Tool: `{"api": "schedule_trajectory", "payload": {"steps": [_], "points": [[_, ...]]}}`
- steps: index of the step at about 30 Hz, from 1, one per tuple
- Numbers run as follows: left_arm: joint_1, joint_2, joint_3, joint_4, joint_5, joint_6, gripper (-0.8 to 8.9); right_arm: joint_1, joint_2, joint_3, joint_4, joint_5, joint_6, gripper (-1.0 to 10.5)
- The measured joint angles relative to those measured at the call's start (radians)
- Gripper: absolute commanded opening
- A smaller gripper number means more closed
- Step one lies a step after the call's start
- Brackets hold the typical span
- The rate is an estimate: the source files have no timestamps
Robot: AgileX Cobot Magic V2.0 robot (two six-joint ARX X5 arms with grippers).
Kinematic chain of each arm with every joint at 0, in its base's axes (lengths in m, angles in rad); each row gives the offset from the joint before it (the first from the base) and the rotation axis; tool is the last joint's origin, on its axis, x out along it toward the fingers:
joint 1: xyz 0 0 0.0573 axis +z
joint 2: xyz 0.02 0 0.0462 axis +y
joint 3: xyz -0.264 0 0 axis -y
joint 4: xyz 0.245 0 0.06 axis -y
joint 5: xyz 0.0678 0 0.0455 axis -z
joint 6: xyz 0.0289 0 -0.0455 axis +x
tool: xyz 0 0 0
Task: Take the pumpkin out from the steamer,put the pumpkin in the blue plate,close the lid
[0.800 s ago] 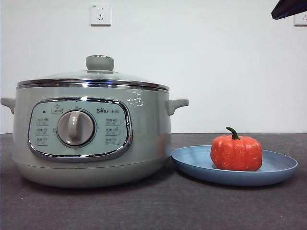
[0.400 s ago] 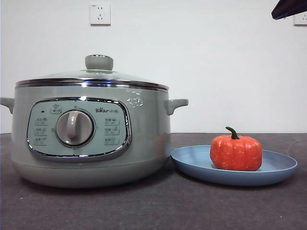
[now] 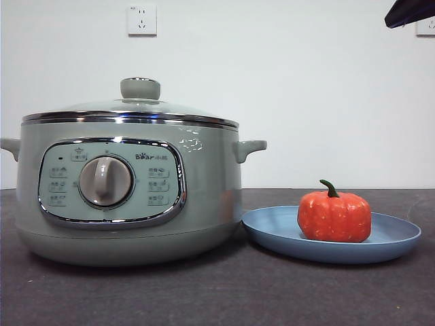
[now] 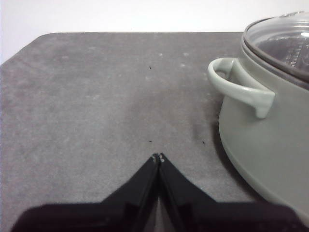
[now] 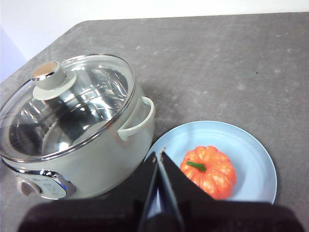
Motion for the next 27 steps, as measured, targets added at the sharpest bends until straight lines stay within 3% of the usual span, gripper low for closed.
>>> {"api": "schedule_trajectory", "payload": {"steps": [27], "points": [[0.0, -0.002, 0.0, 0.0, -0.001, -0.011, -0.03, 0.0, 0.0, 0.0, -0.023, 0.0, 0.0, -0.2]]}}
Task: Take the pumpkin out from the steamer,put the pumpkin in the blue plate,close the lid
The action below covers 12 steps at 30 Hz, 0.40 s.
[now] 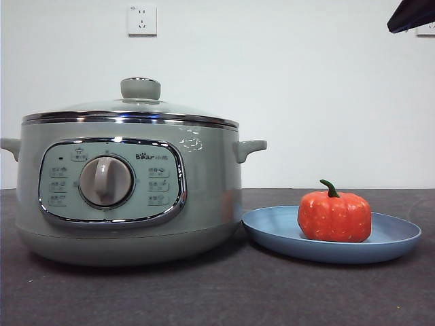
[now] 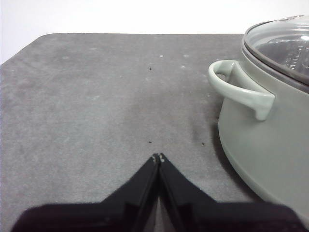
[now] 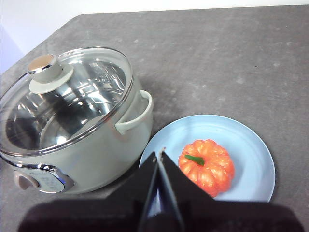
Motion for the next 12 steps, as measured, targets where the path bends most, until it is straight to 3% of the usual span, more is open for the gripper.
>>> {"api": "schedule_trajectory", "payload": {"steps": [5, 8, 12], "points": [[0.0, 0.0, 0.0, 0.0, 0.0, 0.0, -0.03, 0.0, -0.002, 0.0, -0.014, 0.0, -0.005, -0.2], [0.0, 0.0, 0.0, 0.0, 0.0, 0.0, -0.03, -0.012, -0.039, -0.002, -0.067, 0.007, -0.049, -0.2], [0.0, 0.0, 0.0, 0.0, 0.0, 0.0, -0.03, -0.112, -0.173, -0.031, -0.067, -0.035, -0.14, -0.2]]}}
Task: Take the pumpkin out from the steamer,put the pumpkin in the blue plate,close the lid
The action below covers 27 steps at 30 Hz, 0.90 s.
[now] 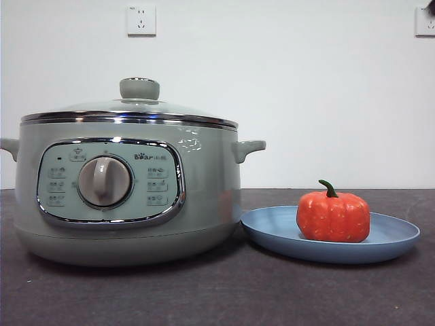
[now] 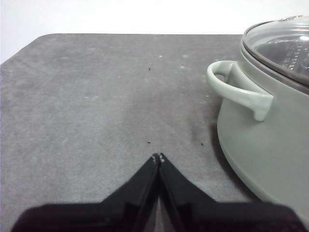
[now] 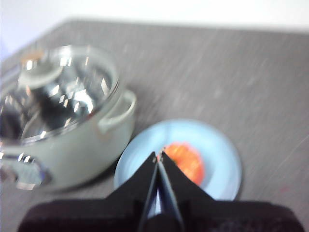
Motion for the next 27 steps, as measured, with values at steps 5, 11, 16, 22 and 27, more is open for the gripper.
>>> {"api": "schedule_trajectory", "payload": {"steps": [5, 11, 16, 22, 27], "points": [[0.0, 0.0, 0.0, 0.0, 0.0, 0.0, -0.03, -0.202, -0.179, -0.106, 0.008, -0.094, -0.049, -0.2], [0.0, 0.0, 0.0, 0.0, 0.0, 0.0, -0.03, -0.303, -0.325, -0.28, 0.126, -0.099, -0.087, -0.2], [0.0, 0.0, 0.0, 0.0, 0.0, 0.0, -0.03, -0.319, -0.401, -0.445, 0.296, -0.099, -0.093, -0.2], [0.0, 0.0, 0.0, 0.0, 0.0, 0.0, -0.03, -0.32, -0.418, -0.55, 0.339, -0.099, -0.092, -0.2], [0.0, 0.0, 0.0, 0.0, 0.0, 0.0, -0.03, -0.32, -0.418, -0.572, 0.344, -0.099, -0.091, -0.2]]}}
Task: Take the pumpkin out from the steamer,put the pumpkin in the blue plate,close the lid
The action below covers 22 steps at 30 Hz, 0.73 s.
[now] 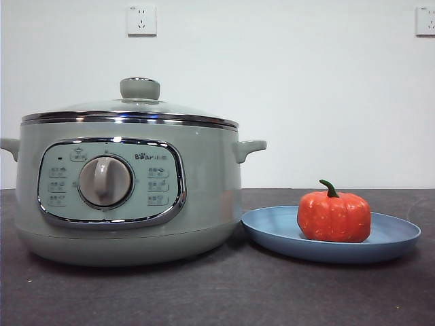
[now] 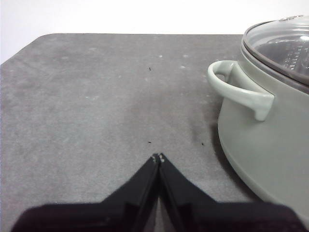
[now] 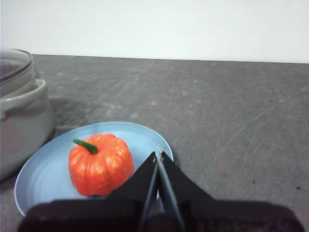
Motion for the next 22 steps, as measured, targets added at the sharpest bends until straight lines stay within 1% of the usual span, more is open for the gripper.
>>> {"api": "schedule_trajectory", "payload": {"steps": [22], "points": [[0.0, 0.0, 0.0, 0.0, 0.0, 0.0, -0.03, 0.0, -0.001, -0.019, -0.014, 0.003, 0.014, -0.2]]}}
